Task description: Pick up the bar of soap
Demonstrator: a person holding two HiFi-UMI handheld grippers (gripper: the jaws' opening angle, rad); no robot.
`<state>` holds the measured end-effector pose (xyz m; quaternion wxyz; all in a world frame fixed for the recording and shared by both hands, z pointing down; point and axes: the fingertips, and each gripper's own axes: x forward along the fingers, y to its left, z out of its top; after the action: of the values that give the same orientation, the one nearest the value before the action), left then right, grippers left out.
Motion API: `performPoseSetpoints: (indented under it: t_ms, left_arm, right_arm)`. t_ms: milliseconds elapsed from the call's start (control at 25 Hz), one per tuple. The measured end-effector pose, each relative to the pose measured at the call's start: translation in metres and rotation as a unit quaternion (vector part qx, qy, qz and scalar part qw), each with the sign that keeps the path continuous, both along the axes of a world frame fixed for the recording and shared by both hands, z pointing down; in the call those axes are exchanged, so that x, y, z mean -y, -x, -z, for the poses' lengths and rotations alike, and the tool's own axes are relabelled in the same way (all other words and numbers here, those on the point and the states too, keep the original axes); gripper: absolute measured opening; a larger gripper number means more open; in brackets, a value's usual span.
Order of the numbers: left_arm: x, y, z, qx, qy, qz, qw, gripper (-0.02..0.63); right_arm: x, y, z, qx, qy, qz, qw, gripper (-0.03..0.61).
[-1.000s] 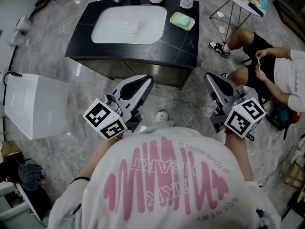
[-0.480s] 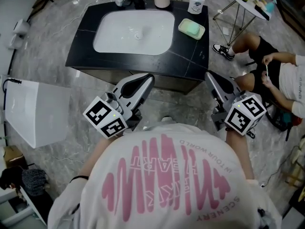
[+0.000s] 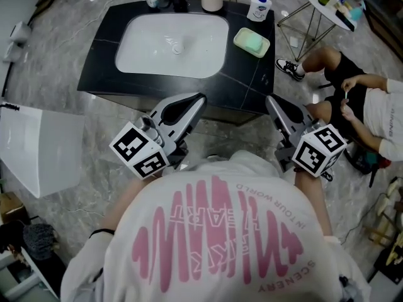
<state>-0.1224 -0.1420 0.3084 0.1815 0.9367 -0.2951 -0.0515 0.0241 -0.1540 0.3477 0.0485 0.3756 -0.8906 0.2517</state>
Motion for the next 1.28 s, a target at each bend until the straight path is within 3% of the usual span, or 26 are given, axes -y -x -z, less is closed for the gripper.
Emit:
performPoseSetpoints:
  t_ms: [320, 760, 1120, 1280]
  left_arm:
    - [0.019, -0.019, -0.007, 0.003, 0.014, 0.018, 0.9997, 0.009]
    - [0.049, -0.037, -0.010, 0.008, 0.031, 0.116, 0.9927, 0.009]
    - [0.049, -0.031, -0.020, 0.028, 0.048, 0.221, 0.9737, 0.009]
    - [0.043, -0.025, -0.028, 0.033, 0.059, 0.269, 0.9609, 0.009]
  right_arm:
    - [0.030, -0.014, -0.012, -0.001, 0.018, 0.019, 1.000, 0.012]
    - [0.100, -0.034, -0.019, -0.007, 0.033, 0.104, 0.994, 0.012]
    - [0.157, -0.036, -0.041, -0.007, 0.043, 0.165, 0.985, 0.012]
    - [0.182, -0.038, -0.061, -0.008, 0.058, 0.178, 0.982, 0.012]
